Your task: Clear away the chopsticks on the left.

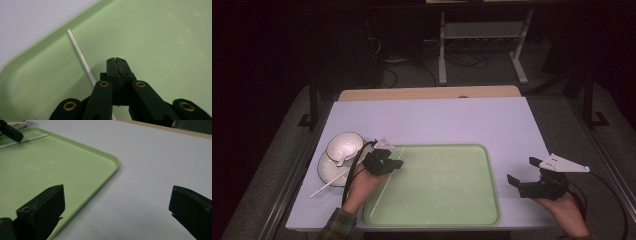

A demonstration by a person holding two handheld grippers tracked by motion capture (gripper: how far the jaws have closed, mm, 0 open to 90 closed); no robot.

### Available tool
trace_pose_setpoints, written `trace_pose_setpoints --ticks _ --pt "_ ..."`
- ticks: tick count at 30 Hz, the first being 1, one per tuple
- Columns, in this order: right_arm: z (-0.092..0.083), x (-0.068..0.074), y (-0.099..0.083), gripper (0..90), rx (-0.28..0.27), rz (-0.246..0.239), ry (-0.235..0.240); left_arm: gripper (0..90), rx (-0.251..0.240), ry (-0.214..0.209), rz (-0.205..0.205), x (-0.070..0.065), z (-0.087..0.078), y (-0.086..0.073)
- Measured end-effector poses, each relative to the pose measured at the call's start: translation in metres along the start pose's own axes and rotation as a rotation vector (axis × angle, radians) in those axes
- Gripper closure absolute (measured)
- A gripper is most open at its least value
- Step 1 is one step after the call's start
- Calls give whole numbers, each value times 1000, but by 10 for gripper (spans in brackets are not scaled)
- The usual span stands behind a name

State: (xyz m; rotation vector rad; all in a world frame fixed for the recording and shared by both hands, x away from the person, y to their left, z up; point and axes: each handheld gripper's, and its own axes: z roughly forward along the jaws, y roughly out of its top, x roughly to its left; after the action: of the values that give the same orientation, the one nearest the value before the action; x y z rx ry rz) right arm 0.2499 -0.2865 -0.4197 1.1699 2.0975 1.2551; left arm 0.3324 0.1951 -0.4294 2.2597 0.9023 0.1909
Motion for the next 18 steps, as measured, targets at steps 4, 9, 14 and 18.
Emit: trace_pose_setpoints --ticks 4,9,14,18 --pt "1 0 0 0 4 -5 -2 899 6 -7 -11 1 3 -3" --pt "1 0 -1 0 7 -3 -3 899 17 13 -9 1 5 -2" --pt "2 -1 -1 0 9 -5 -2 899 24 34 -34 4 3 -5" --pt "2 0 -1 0 9 -6 -1 899 25 57 -49 7 0 -6"
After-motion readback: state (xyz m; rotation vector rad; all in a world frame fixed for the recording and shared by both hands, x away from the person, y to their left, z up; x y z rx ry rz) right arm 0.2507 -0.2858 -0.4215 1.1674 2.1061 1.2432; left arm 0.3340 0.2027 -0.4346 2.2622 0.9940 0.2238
